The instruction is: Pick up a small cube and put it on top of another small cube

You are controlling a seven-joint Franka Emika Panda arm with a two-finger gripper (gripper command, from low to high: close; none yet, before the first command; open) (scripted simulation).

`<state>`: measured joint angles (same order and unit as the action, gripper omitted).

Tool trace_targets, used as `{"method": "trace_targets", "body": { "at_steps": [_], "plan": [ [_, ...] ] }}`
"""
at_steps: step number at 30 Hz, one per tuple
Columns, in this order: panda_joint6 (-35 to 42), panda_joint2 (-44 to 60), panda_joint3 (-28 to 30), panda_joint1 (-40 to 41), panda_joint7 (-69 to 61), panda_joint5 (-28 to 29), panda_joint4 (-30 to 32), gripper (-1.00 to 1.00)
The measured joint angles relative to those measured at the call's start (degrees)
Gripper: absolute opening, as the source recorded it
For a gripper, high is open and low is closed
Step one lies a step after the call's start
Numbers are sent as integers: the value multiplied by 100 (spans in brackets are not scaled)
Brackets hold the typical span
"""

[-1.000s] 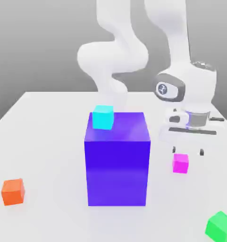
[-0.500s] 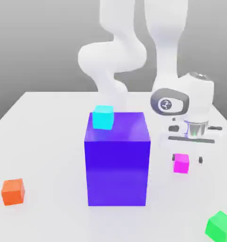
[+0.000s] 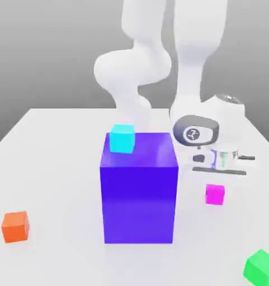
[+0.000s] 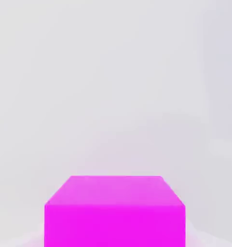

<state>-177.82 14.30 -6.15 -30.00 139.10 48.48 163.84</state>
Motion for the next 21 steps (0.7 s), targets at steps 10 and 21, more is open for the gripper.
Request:
{"method": "trace_targets", "body": {
  "at_steps": [10, 21],
  "plan": [
    [501, -608, -1509, 1029, -1247, -1721, 147, -100],
    [863, -1320, -2551, 1441, -3014, -4110, 422, -100]
  ]
}}
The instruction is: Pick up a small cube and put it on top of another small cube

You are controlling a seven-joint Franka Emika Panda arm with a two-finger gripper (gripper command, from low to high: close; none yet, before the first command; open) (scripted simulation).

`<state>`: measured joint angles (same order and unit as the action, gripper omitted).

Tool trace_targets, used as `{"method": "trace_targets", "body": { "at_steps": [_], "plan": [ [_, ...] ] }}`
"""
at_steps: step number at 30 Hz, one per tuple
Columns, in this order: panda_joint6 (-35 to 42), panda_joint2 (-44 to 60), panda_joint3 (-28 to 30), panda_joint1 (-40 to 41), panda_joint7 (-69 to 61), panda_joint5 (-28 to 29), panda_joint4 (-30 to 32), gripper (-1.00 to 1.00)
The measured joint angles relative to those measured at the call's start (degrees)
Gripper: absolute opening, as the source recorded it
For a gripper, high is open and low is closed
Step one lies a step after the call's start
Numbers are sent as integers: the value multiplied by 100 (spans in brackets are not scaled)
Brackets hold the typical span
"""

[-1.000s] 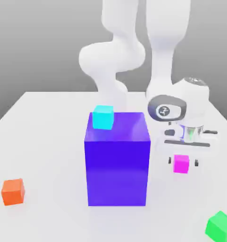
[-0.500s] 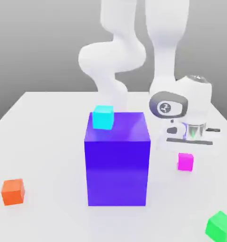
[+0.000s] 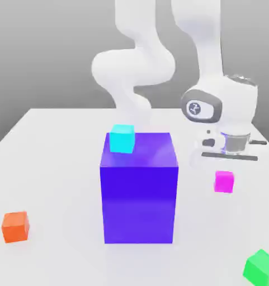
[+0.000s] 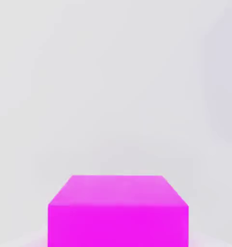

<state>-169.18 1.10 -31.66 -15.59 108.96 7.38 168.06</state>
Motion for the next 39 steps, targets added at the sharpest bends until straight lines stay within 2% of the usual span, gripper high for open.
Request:
{"method": "trace_targets", "body": {
  "at_steps": [5, 10, 13, 19, 30, 34, 35, 39],
  "plan": [
    [138, -314, 6, -238, -750, -998, 144, -100],
    [255, -571, 176, -542, -1374, -1753, 269, -100],
    [550, -379, 313, -511, -2026, -1873, -213, -100],
    [1233, 205, 520, -112, -3201, -1502, -1452, -100],
    [2406, 1415, 1241, 422, -4856, -52, -3723, -100],
    [1972, 2144, 1573, 279, -4777, 427, -3989, -100],
    [1838, 2301, 1644, 226, -4727, 510, -4007, 100],
    [1838, 2301, 1644, 226, -4727, 510, -4007, 100]
  ]
}}
